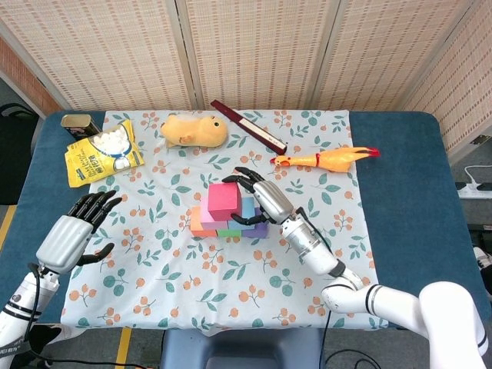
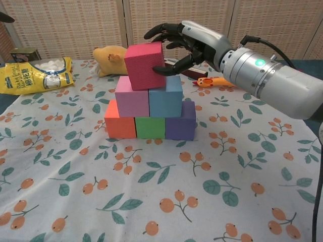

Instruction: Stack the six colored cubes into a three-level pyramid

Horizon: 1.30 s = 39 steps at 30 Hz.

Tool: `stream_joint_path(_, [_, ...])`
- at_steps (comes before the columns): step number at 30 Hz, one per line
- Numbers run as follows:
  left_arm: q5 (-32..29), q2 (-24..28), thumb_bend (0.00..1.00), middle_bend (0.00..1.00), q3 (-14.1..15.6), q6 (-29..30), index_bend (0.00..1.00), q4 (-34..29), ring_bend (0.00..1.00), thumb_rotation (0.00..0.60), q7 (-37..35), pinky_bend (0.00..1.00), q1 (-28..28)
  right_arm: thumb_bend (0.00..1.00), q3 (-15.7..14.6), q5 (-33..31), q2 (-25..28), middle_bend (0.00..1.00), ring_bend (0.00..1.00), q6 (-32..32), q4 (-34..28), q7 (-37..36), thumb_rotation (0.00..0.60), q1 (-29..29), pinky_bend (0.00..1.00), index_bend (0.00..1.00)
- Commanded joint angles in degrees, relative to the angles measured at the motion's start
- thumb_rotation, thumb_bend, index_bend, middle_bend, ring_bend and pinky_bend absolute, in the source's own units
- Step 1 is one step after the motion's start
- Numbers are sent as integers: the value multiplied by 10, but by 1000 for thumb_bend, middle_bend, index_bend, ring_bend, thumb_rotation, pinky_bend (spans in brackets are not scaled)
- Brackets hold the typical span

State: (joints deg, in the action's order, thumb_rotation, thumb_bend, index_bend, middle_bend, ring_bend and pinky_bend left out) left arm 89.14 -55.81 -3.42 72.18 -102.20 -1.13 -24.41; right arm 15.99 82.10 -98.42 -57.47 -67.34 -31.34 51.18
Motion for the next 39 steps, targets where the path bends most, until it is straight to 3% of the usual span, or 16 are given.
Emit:
stream_joint_path(1, [1, 1, 322, 0, 0, -1, 40, 0, 0, 600, -2, 89, 1, 202, -1, -1, -2, 261, 51, 1, 3, -1, 600, 2, 109, 207])
stream_joint_path(39, [13, 7, 323, 0, 1, -10, 24, -1, 0, 600, -29, 88, 2, 202, -8, -7, 4, 261, 43, -1, -5, 5, 600, 1, 107, 163])
